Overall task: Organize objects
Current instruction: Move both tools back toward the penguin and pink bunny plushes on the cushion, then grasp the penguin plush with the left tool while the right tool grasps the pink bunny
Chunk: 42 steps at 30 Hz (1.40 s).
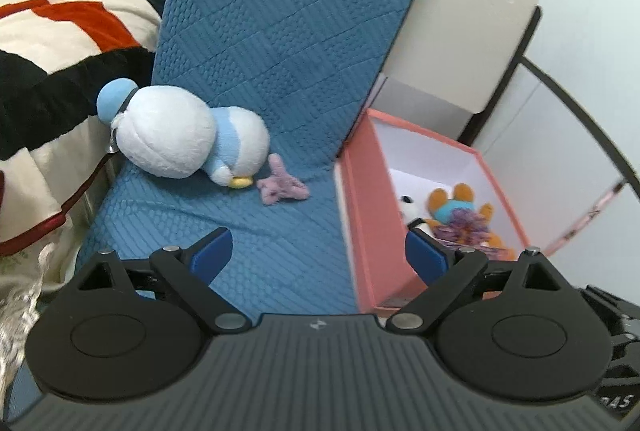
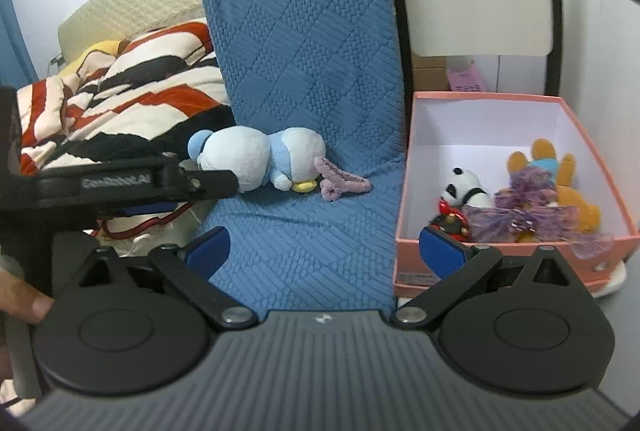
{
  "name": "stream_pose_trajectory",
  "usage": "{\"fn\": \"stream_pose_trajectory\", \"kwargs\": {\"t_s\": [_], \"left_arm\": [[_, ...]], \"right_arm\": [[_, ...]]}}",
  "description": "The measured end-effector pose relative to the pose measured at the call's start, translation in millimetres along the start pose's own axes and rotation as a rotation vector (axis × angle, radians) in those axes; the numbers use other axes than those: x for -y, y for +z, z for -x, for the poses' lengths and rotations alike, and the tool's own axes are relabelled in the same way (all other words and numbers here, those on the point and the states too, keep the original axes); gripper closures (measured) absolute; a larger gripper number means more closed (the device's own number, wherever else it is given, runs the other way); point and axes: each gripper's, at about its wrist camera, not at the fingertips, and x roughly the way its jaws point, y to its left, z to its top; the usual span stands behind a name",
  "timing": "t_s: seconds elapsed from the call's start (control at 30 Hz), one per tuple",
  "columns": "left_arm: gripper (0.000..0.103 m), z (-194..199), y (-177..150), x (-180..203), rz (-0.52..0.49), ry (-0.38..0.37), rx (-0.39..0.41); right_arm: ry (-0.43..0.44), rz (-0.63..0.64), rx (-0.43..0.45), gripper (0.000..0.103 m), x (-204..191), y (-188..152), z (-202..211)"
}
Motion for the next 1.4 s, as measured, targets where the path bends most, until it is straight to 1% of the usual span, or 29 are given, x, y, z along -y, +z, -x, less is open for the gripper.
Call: {"fn": "stream_pose_trajectory", "kwargs": {"t_s": [0.1, 0.2, 0.37, 0.4, 0.47, 0.53, 0.67, 0.7, 0.8, 0.9, 1.0, 1.07, 1.13, 1.27, 1.33, 1.37, 1.4], "left_arm": [[0.007, -25, -2, -16, 0.023, 0.013, 0.021], [0.007, -54, -2, -32, 0.049, 0.019, 0.020], [0.007, -97, 3, -58, 0.097, 0.008, -0.007], [0.007, -106, 4, -62, 0.109, 0.031, -0.002], [0.007, -122, 7, -71, 0.108, 0.045, -0.001], [0.008, -138, 10, -80, 0.134, 0.041, -0.017], [0.008, -160, 19, -94, 0.199, 0.003, -0.016], [0.008, -165, 22, -96, 0.216, -0.005, -0.017], [0.008, -183, 30, -102, 0.289, -0.031, -0.024], [0.008, -197, 36, -109, 0.373, -0.045, -0.019], [0.008, -212, 39, -114, 0.435, -0.040, -0.021], [0.008, -220, 41, -119, 0.483, -0.034, -0.019], [0.008, -226, 41, -126, 0.534, -0.025, -0.013], [0.008, -233, 43, -139, 0.616, -0.038, 0.018], [0.008, -238, 43, -145, 0.659, -0.038, 0.030], [0.008, -240, 43, -147, 0.681, -0.033, 0.039], [0.008, -243, 43, -149, 0.697, -0.028, 0.045]], "right_arm": [[0.013, 0.005, 0.013, 0.000, -4, 1, -21], [0.028, 0.007, 0.016, 0.000, -6, 3, -43], [0.024, 0.048, 0.029, 0.002, -9, 4, -77], [0.019, 0.061, 0.029, 0.002, -10, 5, -84], [0.017, 0.082, 0.027, 0.002, -10, 4, -97], [0.017, 0.094, 0.021, 0.004, -9, 4, -111], [-0.012, 0.130, 0.002, 0.019, -10, 3, -140], [-0.019, 0.135, -0.004, 0.024, -10, 3, -147], [-0.047, 0.147, -0.028, 0.027, -8, 2, -170], [-0.043, 0.153, -0.048, 0.028, -5, 5, -190], [-0.034, 0.163, -0.071, 0.029, 0, 11, -211], [-0.041, 0.162, -0.099, 0.033, 3, 14, -226], [-0.034, 0.170, -0.113, 0.033, 5, 19, -238], [-0.034, 0.230, -0.137, 0.033, 2, 25, -260], [0.001, 0.221, -0.170, 0.035, 0, 26, -272], [0.001, 0.231, -0.183, 0.036, -3, 26, -278], [-0.017, 0.242, -0.191, 0.037, -5, 26, -283]]}}
